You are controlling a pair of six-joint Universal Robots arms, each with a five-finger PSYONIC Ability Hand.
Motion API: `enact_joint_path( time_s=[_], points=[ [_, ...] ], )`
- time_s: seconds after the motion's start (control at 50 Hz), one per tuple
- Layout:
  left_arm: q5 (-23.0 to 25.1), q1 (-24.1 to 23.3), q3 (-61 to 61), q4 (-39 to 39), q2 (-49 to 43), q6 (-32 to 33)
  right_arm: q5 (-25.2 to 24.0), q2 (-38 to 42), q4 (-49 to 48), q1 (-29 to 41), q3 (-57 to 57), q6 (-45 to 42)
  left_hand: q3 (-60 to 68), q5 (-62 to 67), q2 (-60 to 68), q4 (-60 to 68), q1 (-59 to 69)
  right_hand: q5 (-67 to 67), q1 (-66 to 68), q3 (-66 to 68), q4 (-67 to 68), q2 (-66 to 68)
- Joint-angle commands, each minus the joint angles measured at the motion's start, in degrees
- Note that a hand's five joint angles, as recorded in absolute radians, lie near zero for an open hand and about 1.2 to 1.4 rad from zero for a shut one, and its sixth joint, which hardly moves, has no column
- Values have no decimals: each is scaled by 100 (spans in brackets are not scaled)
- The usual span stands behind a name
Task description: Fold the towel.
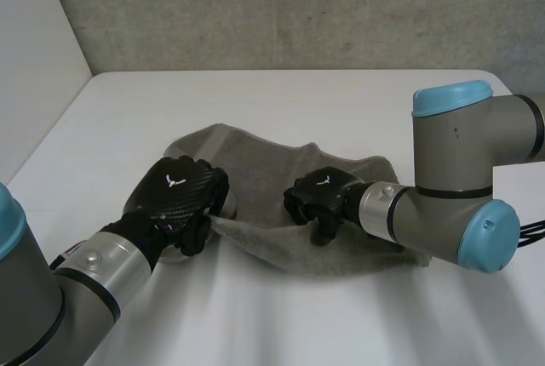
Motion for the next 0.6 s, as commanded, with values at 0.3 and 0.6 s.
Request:
enact_joint_path(
  time_s=[0.3, 0.6],
  points=[
    [11, 164, 124, -3, -148, -16, 58, 18, -431, 59, 77, -160, -882, -1527, -680, -676, -340, -2040, -2064, -2037, -2039, -2055],
    [11, 190, 141, -3, -131, -16, 58, 325, -440, 76, 51, -213, -882, -1527, -680, -676, -340, -1989, -2014, -1987, -1988, -2005]
  ],
)
